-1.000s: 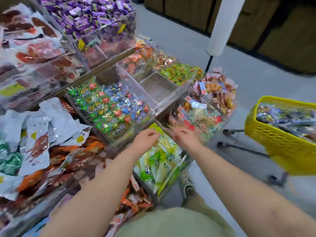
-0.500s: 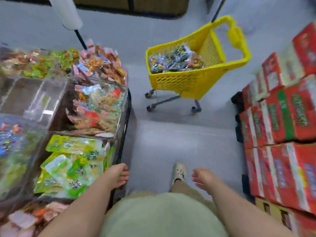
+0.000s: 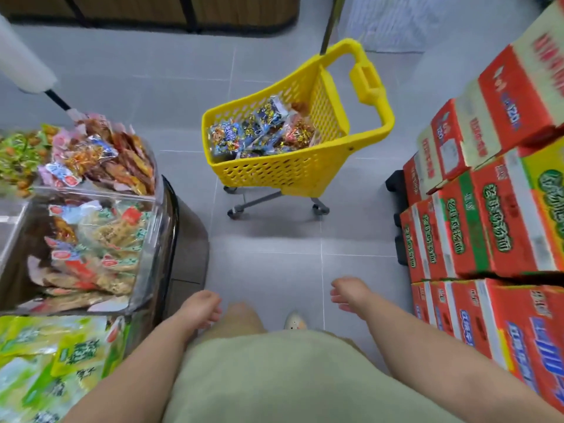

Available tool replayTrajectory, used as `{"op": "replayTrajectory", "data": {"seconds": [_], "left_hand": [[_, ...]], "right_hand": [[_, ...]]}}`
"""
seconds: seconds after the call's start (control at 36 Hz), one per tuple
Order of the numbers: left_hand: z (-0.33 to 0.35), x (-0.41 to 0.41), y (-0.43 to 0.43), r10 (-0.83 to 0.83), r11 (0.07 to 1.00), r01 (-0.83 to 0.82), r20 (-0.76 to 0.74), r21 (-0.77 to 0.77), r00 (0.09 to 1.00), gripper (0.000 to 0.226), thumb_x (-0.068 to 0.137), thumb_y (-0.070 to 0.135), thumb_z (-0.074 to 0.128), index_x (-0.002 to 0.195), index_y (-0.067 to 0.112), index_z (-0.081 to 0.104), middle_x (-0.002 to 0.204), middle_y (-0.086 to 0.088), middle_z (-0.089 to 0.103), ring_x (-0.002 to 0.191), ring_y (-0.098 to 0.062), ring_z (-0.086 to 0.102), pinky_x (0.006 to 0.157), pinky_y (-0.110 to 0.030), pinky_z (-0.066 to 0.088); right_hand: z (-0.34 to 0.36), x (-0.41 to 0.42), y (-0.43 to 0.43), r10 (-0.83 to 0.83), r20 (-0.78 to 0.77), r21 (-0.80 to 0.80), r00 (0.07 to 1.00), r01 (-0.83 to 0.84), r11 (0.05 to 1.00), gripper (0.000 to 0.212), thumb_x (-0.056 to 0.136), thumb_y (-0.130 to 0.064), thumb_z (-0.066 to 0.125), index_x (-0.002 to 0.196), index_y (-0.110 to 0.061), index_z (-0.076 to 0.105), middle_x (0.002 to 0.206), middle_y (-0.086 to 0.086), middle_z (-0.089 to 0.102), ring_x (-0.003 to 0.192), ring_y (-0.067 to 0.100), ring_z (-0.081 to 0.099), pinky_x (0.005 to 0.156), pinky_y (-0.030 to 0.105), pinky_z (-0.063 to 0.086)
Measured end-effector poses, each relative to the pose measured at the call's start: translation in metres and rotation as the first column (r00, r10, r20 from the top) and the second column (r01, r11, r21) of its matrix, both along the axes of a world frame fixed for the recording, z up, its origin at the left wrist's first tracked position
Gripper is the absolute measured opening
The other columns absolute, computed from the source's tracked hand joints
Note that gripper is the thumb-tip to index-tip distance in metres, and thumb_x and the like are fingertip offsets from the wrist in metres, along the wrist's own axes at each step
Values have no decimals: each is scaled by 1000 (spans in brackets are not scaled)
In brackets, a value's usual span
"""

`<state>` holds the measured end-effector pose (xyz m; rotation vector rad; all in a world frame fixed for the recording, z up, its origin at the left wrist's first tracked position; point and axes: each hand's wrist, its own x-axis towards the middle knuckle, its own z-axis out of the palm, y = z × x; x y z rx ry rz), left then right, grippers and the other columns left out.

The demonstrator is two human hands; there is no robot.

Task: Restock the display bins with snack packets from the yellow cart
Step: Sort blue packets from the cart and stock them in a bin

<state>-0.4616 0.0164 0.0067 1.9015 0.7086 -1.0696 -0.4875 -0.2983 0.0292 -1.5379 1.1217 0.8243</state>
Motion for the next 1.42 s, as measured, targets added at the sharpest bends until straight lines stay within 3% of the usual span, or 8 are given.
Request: {"op": "replayTrajectory", "data": {"seconds": [0.31,0.61,0.81,0.97,1.08,1.22,1.31,1.42], "left_hand": [[-26,133,3,-79,996,82,-75,42,994,21,96,11,47,106,-4,58,86,-19,58,61,-23,50,53,-25,34],[2,304,5,-187,981,189,-36,51,982,15,97,16,45,88,8,55,80,-9,58,60,-18,52,54,-21,38],[2,341,-1,-68,996,73,-83,56,994,12,97,14,46,86,12,50,76,-7,54,58,-17,48,55,-22,35],[-8,361,-20,-65,997,72,-157,38,985,26,98,5,41,72,7,47,69,-10,48,35,-10,44,36,-17,27],[-12,384,-32,92,994,-82,-148,70,985,17,97,10,45,81,7,50,73,-12,50,54,-19,45,47,-20,32],[-15,409,-54,127,989,-119,-89,88,988,20,94,17,48,75,14,54,70,-5,56,60,-19,50,54,-25,34],[-16,414,-71,92,993,-87,-66,76,994,28,94,13,46,66,15,51,63,-5,53,57,-19,47,54,-24,34],[-19,414,-91,146,989,-144,-126,20,981,15,95,15,46,81,11,51,78,-10,55,69,-21,49,58,-27,35]], "right_hand": [[-37,84,4,6,-127,45,992,-1,999,12,94,-17,47,84,-13,50,81,5,55,66,15,54,62,25,38],[-14,244,23,-10,-4,-15,1000,10,1000,8,94,-16,44,96,-13,51,82,3,54,66,14,53,59,24,39],[8,344,36,38,58,66,998,-42,997,17,96,-13,43,80,-16,48,73,1,49,60,10,47,54,22,33],[0,427,28,40,70,150,997,-50,987,26,98,-10,40,118,3,51,78,7,47,57,12,41,48,21,34],[-14,465,21,40,-16,199,999,-36,979,12,98,-13,42,105,-9,51,75,5,49,60,14,46,71,30,50],[-38,494,15,99,-67,183,993,-85,980,31,97,-19,48,123,-4,48,81,3,56,68,13,53,62,24,44],[-54,504,20,78,-100,182,992,-59,981,31,96,-16,50,121,3,52,97,13,59,94,23,61,86,35,49],[-76,513,25,58,-144,131,988,-39,991,40,94,-13,49,130,4,45,90,7,53,77,20,49,95,41,46]]}}
